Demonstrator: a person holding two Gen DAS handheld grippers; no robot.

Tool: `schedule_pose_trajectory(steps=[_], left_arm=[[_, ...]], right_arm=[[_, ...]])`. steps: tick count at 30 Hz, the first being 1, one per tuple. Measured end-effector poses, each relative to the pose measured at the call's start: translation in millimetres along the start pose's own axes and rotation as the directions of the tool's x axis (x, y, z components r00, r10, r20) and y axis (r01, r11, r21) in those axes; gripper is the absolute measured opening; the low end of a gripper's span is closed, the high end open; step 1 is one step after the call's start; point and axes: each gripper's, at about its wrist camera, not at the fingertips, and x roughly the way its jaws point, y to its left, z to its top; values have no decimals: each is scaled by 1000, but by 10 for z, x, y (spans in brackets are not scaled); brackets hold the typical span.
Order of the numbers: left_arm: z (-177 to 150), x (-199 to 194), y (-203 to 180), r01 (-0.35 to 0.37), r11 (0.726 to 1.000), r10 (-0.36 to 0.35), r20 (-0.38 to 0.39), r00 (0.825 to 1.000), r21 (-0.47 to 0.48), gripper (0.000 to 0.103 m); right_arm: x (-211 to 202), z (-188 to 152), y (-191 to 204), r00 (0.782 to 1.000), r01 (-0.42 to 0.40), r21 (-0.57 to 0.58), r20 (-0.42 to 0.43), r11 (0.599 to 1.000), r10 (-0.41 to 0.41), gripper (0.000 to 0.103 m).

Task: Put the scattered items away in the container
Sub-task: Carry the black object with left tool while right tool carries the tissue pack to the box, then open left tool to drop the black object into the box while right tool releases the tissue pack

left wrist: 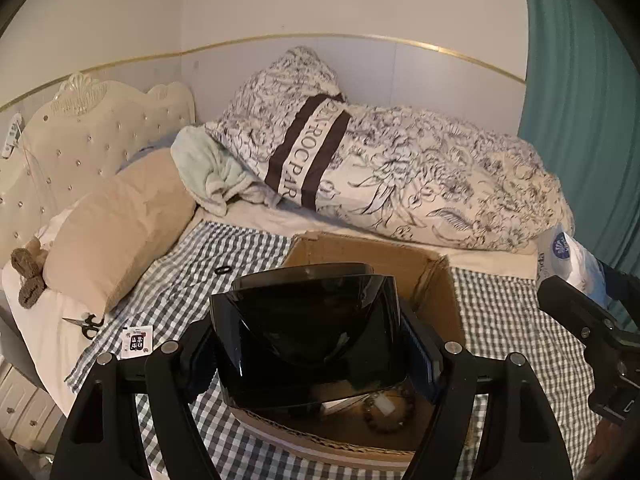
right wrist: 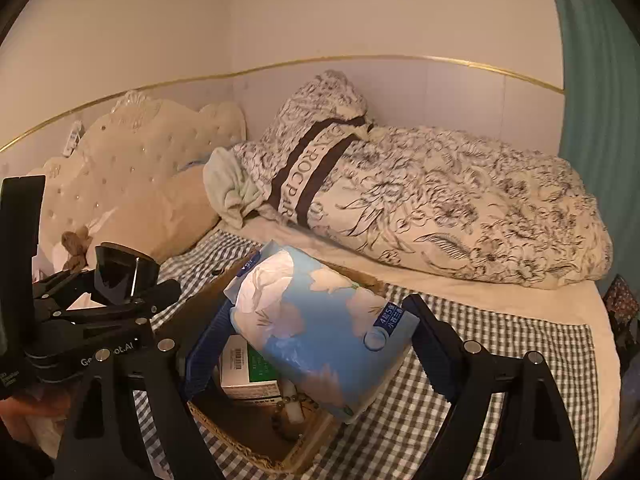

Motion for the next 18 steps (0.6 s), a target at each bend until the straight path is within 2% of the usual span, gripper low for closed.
schedule_pose_trajectory(steps=[18], left_arm=[[-242, 875, 150, -4, 999, 9, -136, 991, 33, 78]], right_arm=[[983, -214, 112, 990, -59, 1, -132, 998, 59, 85]])
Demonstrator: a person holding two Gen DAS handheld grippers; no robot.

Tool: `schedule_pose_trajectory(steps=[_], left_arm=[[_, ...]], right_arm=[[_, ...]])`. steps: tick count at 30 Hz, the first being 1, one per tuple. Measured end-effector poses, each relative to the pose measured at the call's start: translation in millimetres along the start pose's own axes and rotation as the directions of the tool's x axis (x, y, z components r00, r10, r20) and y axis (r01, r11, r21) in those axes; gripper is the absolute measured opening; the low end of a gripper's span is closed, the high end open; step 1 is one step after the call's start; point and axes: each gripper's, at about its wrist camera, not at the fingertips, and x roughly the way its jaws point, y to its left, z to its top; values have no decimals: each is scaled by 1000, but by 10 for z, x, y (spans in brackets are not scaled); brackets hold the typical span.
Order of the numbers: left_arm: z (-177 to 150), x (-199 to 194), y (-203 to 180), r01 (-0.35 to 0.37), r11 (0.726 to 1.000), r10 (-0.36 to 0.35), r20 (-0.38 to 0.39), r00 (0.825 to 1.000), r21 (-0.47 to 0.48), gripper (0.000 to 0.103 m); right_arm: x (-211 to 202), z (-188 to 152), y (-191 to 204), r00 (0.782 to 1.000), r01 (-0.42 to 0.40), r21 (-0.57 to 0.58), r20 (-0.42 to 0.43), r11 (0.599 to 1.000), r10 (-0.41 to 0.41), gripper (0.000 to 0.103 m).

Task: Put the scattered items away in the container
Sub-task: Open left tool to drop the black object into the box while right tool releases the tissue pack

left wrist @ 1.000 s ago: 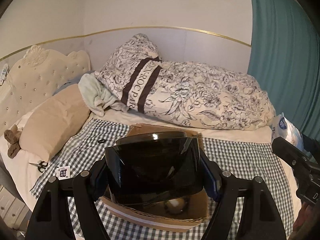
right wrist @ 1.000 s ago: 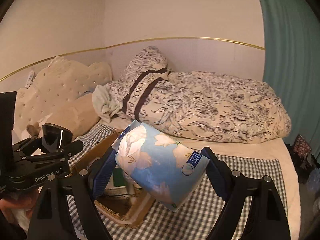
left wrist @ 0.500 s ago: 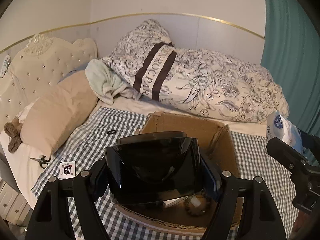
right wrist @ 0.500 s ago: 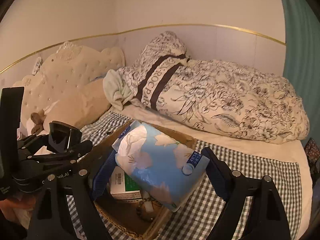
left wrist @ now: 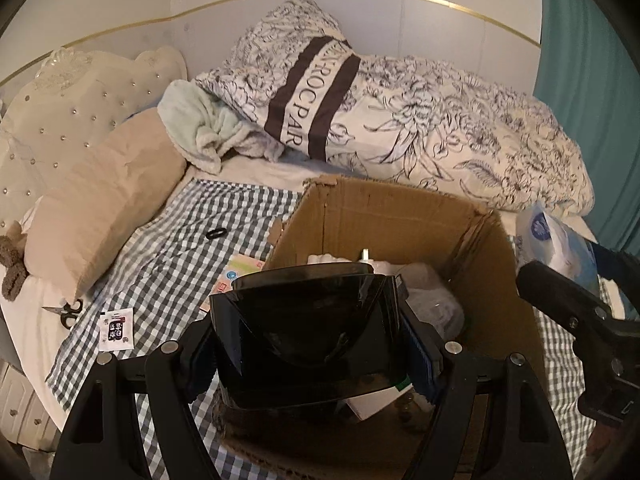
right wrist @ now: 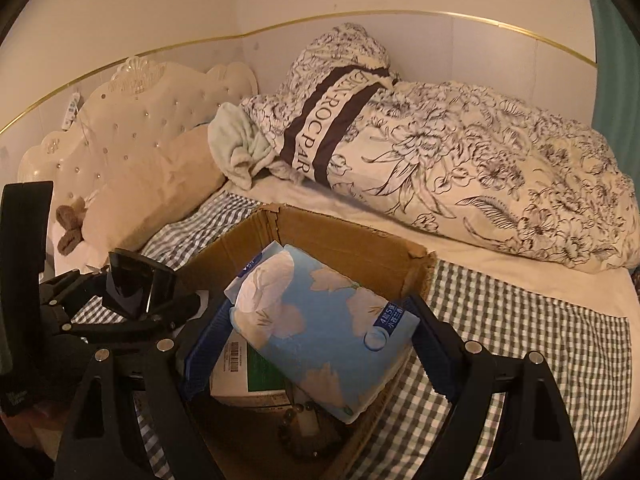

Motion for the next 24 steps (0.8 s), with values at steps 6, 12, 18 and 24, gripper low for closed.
schedule_pose_trajectory(steps=[6, 12, 18, 24], left_arm=[[-45, 201, -15, 1, 1000, 0, -26, 1000, 24, 78], [-64, 260, -50, -28, 997, 29, -13, 1000, 65, 79], [-50, 267, -41, -20, 998, 21, -15, 1000, 57, 84], [-30, 137, -86, -21, 998, 20, 5, 1000, 62, 94]], right_arm=[[257, -69, 18, 999, -11, 7, -38, 1000, 12, 85], [411, -114, 34, 998, -14, 18, -64, 1000, 15, 87], [376, -97, 6, 998, -18, 31, -57, 999, 19, 88], [223, -58, 25, 999, -16, 34, -28, 999, 17, 96]])
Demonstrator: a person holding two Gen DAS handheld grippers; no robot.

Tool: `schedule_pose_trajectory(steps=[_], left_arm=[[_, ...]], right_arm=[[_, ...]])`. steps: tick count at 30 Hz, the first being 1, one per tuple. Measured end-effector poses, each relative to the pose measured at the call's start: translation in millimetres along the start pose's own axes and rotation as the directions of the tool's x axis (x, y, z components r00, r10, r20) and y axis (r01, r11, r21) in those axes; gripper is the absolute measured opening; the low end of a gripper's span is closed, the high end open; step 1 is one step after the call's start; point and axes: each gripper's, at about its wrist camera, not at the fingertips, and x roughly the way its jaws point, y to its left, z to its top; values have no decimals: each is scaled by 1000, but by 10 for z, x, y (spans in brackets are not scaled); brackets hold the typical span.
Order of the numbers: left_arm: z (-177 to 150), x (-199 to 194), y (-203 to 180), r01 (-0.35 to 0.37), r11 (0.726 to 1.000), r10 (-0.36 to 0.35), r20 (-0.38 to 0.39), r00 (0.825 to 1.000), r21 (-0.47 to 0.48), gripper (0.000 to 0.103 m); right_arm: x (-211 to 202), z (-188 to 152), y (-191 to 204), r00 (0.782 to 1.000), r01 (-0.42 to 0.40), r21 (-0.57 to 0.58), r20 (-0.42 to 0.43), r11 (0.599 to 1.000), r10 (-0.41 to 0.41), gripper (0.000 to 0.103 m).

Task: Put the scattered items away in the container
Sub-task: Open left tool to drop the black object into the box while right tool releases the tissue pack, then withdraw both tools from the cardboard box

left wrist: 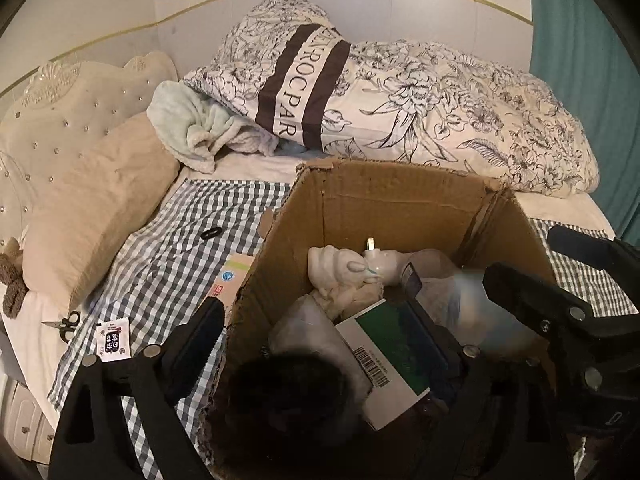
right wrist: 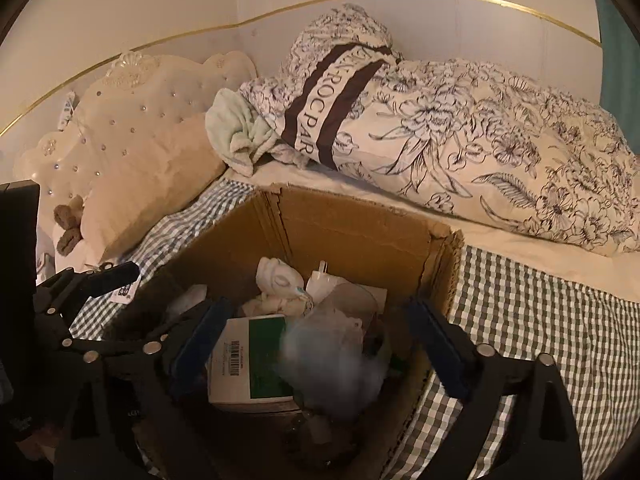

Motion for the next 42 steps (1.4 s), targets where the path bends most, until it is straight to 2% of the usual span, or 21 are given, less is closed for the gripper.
schedule_pose_trajectory(steps=[12, 20, 23, 35, 42], left_arm=[[141, -568, -166, 9, 1000, -10, 89, 996, 11, 95], [191, -1020, -371, 32, 999, -35, 162, 986, 26, 99], [184, -1186, -439, 24, 999, -30, 191, 981, 31, 103], [66, -1692, -834, 56, 998, -65, 254, 965, 39, 103], [14, -1942, -1133, 86, 994, -101, 284, 953, 66, 103]], right_arm=[[-681, 117, -101, 994, 35, 18, 106, 999, -37, 98], [-1234, 102, -205, 982, 67, 36, 174, 997, -72, 103], [-1434, 92, -239, 977, 77, 40, 196, 996, -83, 103], [-2267, -111, -489, 948, 162, 47, 270, 986, -169, 103], [-2636, -270, -746, 932, 215, 89, 279, 973, -231, 103]])
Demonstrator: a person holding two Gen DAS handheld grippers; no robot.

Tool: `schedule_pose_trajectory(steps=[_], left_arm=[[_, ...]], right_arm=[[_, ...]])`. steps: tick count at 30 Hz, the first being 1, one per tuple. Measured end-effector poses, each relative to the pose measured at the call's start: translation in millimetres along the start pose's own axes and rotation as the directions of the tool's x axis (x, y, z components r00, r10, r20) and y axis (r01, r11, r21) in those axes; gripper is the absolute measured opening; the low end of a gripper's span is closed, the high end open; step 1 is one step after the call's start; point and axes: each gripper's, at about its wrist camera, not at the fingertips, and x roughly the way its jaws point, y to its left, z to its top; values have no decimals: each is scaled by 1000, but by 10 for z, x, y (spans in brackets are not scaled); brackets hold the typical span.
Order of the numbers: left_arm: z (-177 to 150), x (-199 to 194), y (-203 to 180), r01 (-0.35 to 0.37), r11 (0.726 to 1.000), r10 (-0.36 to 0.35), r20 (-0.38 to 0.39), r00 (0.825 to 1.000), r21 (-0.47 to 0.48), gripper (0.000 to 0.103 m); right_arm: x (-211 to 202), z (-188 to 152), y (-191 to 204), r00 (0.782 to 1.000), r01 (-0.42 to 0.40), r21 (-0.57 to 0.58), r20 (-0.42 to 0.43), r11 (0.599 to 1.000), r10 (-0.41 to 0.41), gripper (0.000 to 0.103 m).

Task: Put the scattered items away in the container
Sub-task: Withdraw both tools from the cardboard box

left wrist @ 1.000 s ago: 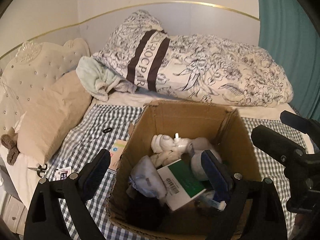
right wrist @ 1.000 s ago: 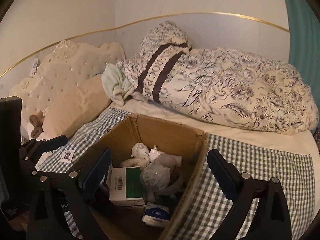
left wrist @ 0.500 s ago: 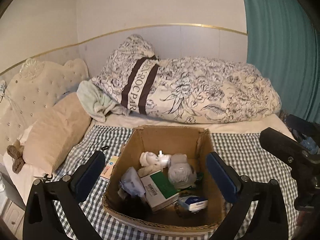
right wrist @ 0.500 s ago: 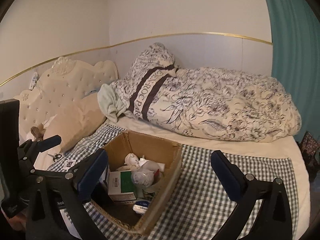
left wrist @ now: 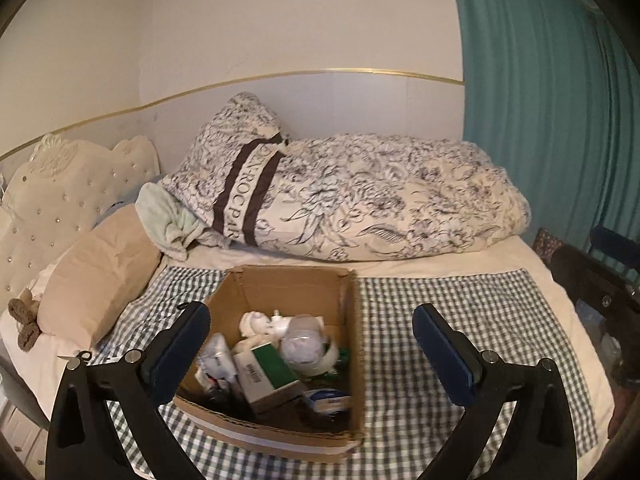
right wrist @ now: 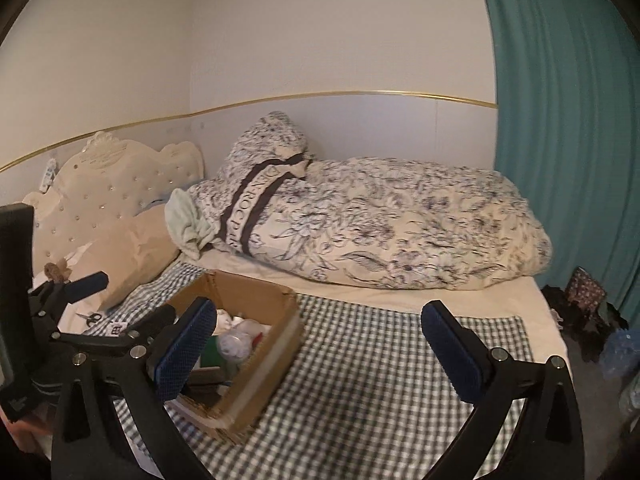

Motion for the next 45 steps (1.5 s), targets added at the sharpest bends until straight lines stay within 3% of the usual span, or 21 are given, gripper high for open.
schedule_pose_trajectory(steps=[8, 14, 22, 45], left_arm=[[31, -205, -457, 67, 997, -67, 30, 997, 24, 103], [-27, -286, -797, 116, 992, -119, 35, 992, 58, 103], [-66, -380, -1131, 164, 983, -168, 39, 985, 83, 103], [-136, -383, -1224, 169, 984, -171, 31, 985, 63, 103]], right_arm=[[-389, -114, -407, 996, 89, 18, 3, 996, -89, 103], [-679, -231, -775, 981, 193, 39, 2, 980, -193, 103], [-949, -354, -1142, 965, 262, 61, -5, 963, -263, 103], [-902, -485, -1332, 962, 273, 97, -47, 957, -269, 103]])
